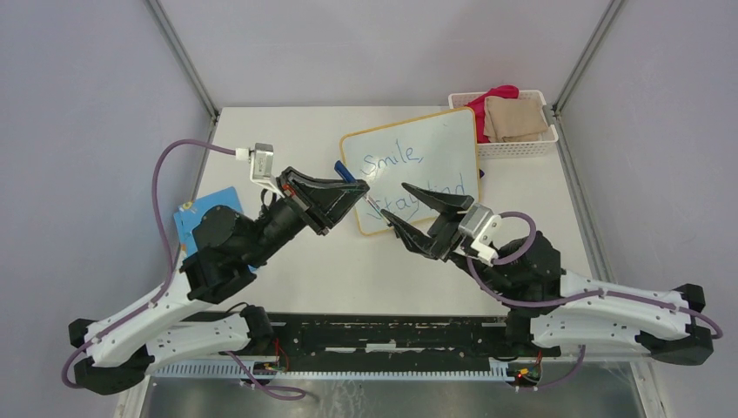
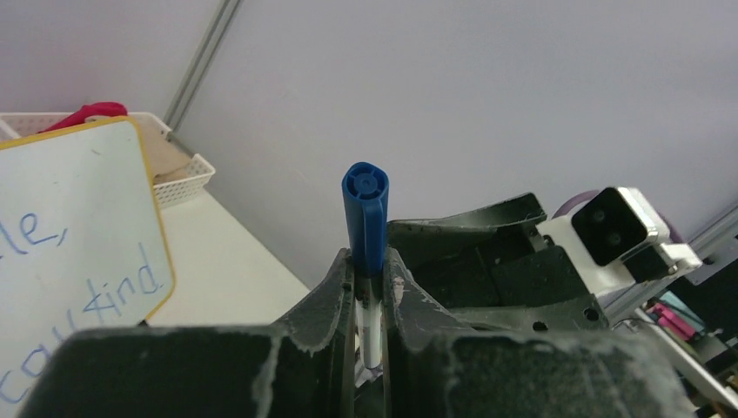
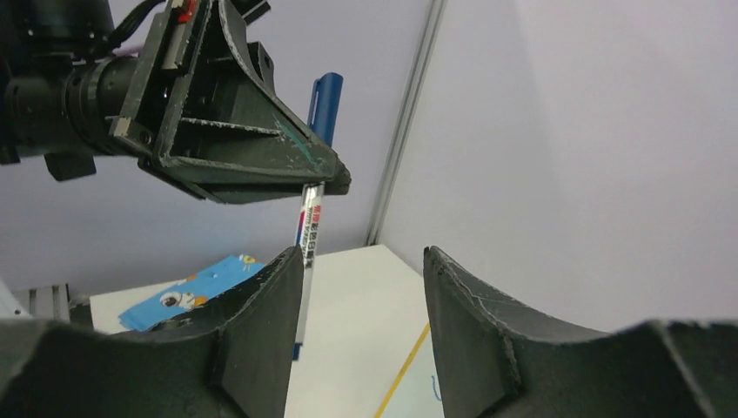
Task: Write a sentence on the whiteboard
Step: Close the whiteboard marker at the center of the board.
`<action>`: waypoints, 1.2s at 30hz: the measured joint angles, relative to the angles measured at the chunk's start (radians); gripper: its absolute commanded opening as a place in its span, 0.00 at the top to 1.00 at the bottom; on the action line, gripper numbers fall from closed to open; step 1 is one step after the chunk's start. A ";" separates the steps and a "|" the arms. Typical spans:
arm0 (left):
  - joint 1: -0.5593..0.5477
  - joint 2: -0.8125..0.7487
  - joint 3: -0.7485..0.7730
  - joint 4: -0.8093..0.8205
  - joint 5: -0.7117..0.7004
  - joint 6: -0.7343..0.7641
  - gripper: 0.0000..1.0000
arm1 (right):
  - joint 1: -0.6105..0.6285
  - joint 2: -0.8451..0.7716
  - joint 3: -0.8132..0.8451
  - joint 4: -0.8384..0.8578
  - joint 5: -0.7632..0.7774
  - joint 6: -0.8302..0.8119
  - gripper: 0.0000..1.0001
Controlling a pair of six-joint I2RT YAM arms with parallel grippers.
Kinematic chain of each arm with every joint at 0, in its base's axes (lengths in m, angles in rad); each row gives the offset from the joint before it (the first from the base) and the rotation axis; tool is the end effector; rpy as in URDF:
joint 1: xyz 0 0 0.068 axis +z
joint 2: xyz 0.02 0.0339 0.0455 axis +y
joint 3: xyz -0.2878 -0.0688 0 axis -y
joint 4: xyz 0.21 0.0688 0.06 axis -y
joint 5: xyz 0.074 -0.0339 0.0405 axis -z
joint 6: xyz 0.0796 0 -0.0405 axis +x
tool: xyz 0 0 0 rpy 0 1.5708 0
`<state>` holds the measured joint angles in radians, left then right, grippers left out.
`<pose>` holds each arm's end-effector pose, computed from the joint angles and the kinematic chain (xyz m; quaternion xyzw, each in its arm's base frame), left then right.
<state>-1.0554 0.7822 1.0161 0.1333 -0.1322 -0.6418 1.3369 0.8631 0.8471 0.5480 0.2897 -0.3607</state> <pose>0.0825 -0.1244 0.4783 0.0627 0.5640 -0.5925 0.5718 0.0623 0.1634 0.4651 -0.2858 0.4186 0.3396 0.7923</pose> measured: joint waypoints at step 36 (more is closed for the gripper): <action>0.005 0.019 0.079 -0.378 0.296 0.364 0.85 | -0.100 0.037 0.025 -0.409 -0.265 0.499 0.94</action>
<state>-1.0504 0.8009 1.0950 -0.2447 0.1635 -0.2783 1.2373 0.8997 0.8719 0.1390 0.0246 0.1383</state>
